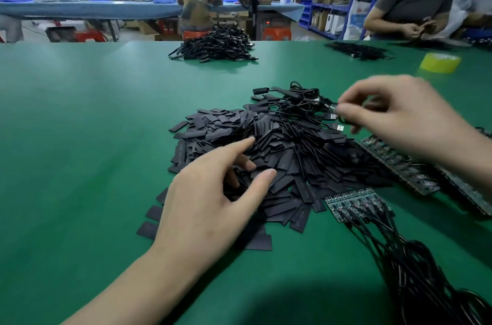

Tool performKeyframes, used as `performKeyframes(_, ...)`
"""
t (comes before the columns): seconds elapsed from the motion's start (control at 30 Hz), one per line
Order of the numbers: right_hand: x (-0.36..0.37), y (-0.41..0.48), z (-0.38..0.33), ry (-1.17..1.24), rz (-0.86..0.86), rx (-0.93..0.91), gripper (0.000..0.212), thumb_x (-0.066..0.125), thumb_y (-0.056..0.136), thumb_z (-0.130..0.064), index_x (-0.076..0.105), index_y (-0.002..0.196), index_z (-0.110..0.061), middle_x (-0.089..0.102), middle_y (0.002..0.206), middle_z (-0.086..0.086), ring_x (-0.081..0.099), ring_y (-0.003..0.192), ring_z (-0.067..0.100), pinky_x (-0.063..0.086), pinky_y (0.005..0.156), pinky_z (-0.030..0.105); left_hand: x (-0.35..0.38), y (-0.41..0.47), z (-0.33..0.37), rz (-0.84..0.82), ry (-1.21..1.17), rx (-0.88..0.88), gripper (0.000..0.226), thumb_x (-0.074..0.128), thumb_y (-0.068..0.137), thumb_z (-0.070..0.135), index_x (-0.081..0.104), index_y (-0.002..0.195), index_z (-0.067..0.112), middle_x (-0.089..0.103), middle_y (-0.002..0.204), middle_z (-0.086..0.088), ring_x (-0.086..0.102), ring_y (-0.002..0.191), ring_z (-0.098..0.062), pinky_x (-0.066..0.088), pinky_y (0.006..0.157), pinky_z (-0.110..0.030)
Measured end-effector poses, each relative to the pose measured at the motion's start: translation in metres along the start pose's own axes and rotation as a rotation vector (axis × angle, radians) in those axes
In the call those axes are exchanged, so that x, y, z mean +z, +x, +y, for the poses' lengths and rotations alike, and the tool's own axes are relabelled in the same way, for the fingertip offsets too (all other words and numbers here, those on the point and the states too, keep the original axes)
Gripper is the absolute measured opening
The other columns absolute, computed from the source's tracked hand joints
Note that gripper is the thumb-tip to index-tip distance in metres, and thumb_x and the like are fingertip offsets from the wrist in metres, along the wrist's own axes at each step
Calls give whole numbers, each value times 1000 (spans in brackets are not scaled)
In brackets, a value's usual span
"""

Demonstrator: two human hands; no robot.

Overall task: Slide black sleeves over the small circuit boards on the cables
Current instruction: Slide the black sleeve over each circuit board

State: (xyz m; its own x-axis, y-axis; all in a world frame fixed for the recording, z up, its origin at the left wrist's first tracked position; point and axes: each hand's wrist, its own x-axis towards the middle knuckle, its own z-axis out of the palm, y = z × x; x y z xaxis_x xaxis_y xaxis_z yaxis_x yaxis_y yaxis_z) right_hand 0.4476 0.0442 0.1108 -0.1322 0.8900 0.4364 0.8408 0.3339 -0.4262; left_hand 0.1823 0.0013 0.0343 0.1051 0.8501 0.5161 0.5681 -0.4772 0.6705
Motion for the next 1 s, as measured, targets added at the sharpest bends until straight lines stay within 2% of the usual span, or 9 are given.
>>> performKeyframes(0.13,11,82,25,-262,44,-21,13,71,93,-34,77,92,-23,72,91,2,64,82,21,50,76,35,0,-2,2,-64,101,50,49,54,86,64,64,127,40,67,95,26,64,89,-1,55,83,-33)
performKeyframes(0.23,34,135,31,-392,12,-53,18,70,94,-37,77,98,-21,70,96,5,59,85,23,52,81,39,1,-3,3,-88,136,69,48,52,86,64,64,126,40,65,94,27,62,91,0,53,83,-29)
performKeyframes(0.4,62,164,17,-407,-86,-58,29,67,96,-42,73,117,-24,65,117,8,60,112,28,47,102,51,-1,-2,0,-108,165,76,47,51,88,63,64,126,40,65,93,28,60,91,2,51,84,-24)
performKeyframes(0.47,64,150,9,-316,-97,-121,24,66,97,-37,75,114,-23,64,109,3,61,108,25,50,97,45,-1,-3,0,-109,170,71,44,51,89,62,64,125,40,65,94,28,60,93,3,50,86,-24)
performKeyframes(0.57,51,102,-4,-208,-212,-209,15,69,94,-34,78,104,-27,67,92,-12,65,92,9,46,75,14,-1,-2,1,-113,179,66,37,54,91,57,66,121,40,66,95,27,60,95,2,50,89,-27)
performKeyframes(0.63,33,62,-7,-156,-335,-225,15,69,88,-41,78,97,-34,70,89,-20,64,86,-3,42,69,4,0,-2,2,-114,180,65,33,54,92,54,67,118,38,66,94,25,61,95,1,51,88,-31)
performKeyframes(0.8,0,-8,-1,-173,-599,-174,30,68,75,-62,74,98,-43,67,95,-27,61,93,-11,46,81,10,1,-2,5,-116,186,71,28,54,92,50,69,112,37,68,95,24,63,93,0,53,86,-32)
performKeyframes(0.9,2,-28,7,-292,-640,-187,37,67,78,-66,71,103,-40,61,99,-24,55,98,-8,46,87,17,0,-3,7,-122,193,91,26,56,92,48,70,110,35,69,97,24,64,94,0,53,86,-35)
performKeyframes(1.0,7,-35,12,-317,-631,-170,32,69,80,-64,68,97,-38,56,99,-22,48,101,-8,43,88,18,0,-4,9,-124,198,119,26,57,92,46,71,110,33,68,98,24,63,95,0,54,85,-37)
